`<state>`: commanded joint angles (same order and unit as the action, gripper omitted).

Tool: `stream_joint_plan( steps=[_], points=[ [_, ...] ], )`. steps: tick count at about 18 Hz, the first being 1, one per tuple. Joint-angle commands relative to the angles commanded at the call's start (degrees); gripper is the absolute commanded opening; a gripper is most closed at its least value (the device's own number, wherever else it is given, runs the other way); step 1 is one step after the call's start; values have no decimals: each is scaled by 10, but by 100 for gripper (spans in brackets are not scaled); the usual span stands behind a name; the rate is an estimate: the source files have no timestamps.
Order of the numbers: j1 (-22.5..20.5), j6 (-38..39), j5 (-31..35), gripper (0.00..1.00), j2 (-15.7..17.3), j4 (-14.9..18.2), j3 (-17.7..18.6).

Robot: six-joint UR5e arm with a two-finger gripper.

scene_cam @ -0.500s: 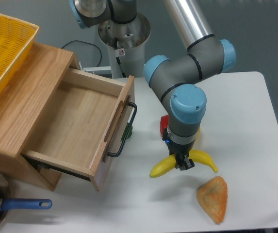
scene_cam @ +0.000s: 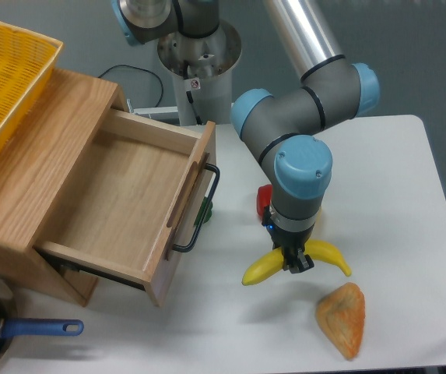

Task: Place the banana in the top drawer
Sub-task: 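Close the gripper on the yellow banana beside the red pepper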

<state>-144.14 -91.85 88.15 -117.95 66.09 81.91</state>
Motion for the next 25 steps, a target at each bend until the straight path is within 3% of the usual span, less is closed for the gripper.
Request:
stream_joint_plan(
  steps=[7,13,25],
  points=[
    [0,29,1,33,6,1,-6],
    [0,33,74,33,15,3,-4],
    [-11,63,69,33,37,5,2]
  ],
)
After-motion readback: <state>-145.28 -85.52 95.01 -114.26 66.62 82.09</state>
